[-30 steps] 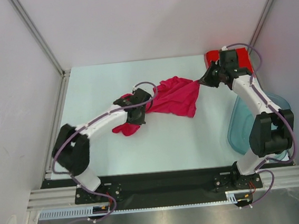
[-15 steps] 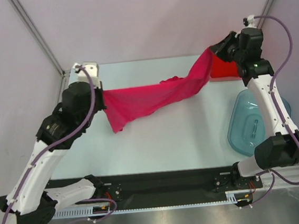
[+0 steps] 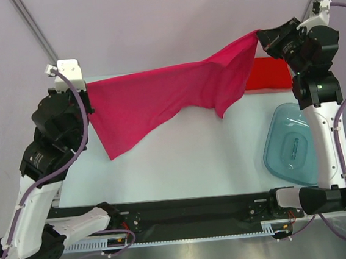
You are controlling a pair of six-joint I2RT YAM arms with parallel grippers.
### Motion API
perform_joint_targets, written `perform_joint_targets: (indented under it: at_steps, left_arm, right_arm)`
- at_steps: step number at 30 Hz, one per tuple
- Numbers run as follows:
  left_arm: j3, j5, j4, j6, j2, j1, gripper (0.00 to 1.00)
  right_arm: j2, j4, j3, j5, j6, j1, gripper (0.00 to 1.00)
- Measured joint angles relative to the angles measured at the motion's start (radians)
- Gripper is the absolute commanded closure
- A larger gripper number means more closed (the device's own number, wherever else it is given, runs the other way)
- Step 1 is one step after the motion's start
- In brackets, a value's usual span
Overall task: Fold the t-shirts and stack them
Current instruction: Flatten the tshirt out
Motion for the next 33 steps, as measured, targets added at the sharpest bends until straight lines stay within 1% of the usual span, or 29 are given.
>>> perform_joint_targets:
  at_steps: [6,11,14,21,24,33]
  left_arm:
    - [0.021,0.023,0.088,0.053,-0.018,0.0,1.0]
    - [0.137,0.092,0.145,0.086,0.016,0.001,1.0]
    - [0.216,0.16,0.177,0.095,0.036,0.001,1.0]
    - [0.333,0.337,0.191,0.087,0.016,0.001,1.0]
    - [0.341,0.406,0.179,0.073,-0.032,0.001,1.0]
    - [0.359,0.568,0.134,0.005,-0.22,0.001,1.0]
  right_arm:
    - [-0.032,0.005,0.007,0.0,0.025,0.0,1.0]
    - [0.006,0.015,0.116,0.0,0.049,0.0,1.0]
    - [0.026,0.034,0.194,0.001,0.053,-0.001,1.0]
    - [0.017,0.042,0.349,0.017,0.034,-0.001,1.0]
    - [-0.035,0.038,0.361,0.028,0.017,-0.001,1.0]
    - [-0.294,-0.017,0.372,0.038,-0.032,-0.001,1.0]
